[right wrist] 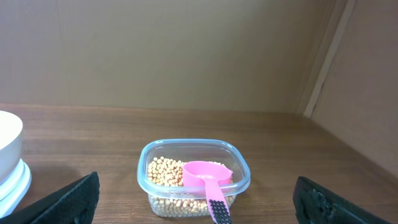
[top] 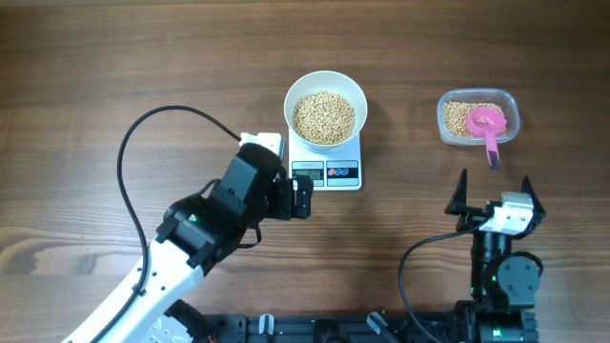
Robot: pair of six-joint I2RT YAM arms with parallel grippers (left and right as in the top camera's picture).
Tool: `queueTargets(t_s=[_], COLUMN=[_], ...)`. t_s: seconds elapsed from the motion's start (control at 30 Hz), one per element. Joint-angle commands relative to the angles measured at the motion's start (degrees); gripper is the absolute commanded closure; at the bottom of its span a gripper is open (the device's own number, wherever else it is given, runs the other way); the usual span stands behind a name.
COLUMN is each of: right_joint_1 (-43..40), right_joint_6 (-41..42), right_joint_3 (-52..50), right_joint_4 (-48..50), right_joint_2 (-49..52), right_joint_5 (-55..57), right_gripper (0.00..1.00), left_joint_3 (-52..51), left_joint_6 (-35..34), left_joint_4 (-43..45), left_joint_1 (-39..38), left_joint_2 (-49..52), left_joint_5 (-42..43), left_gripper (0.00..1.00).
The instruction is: Scoop item into bowl and weigh 150g on scale
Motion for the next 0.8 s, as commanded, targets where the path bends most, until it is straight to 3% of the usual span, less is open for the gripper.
queueTargets(t_s=[0.0, 0.63, 0.77], right_joint_1=[-0.24, -0.24, -0.24], right_joint_6=[-0.66, -0.76, 3.43], right_joint_3=[-0.07, -0.07, -0.07], right_joint_4=[0.00, -0.02, -0.11], right_joint_2=[-0.68, -0.68, -0.70], right_joint_5=[-0.28, -0.17, -1.55], right_gripper=[0.00, 0.00, 0.00], left_joint_3=[0.31, 0.31, 0.31], left_joint_6=[-0.33, -0.33, -0.33], left_joint_4=[0.15, 0.15, 0.15], left_joint_1=[-0.26, -0.26, -0.26], left_joint_2=[0.00, 0.00, 0.00], left_joint_5=[0.28, 0.28, 0.28], left_gripper=[0.00, 0.00, 0.00])
